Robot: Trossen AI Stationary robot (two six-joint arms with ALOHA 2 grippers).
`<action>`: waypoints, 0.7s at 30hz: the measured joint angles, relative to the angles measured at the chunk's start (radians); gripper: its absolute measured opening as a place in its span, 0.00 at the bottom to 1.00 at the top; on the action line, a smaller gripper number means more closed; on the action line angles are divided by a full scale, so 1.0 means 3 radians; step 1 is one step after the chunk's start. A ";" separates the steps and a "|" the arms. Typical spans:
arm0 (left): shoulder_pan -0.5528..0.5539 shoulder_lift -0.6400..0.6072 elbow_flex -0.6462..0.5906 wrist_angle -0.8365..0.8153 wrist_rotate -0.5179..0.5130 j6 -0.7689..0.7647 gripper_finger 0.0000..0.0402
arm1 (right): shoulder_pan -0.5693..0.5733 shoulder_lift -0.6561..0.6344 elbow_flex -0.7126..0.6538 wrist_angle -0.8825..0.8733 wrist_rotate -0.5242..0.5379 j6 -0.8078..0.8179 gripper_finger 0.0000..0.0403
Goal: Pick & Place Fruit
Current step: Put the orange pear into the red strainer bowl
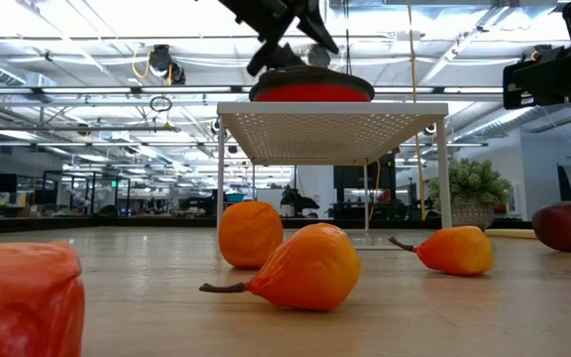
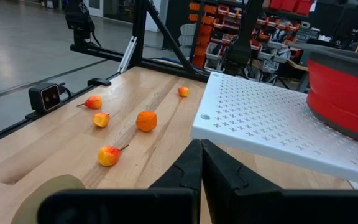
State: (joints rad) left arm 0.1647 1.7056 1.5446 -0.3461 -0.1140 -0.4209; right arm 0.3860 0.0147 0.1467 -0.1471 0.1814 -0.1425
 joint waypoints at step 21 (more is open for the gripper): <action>-0.0822 -0.0341 0.0000 -0.1347 -0.0838 -0.0517 0.67 | 0.0001 -0.0002 0.0000 0.0000 -0.0005 0.0001 0.00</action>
State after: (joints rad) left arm -0.0818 1.6032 1.5448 -0.7502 -0.3653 -0.5759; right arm 0.3862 0.0141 0.1467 -0.1471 0.1799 -0.1421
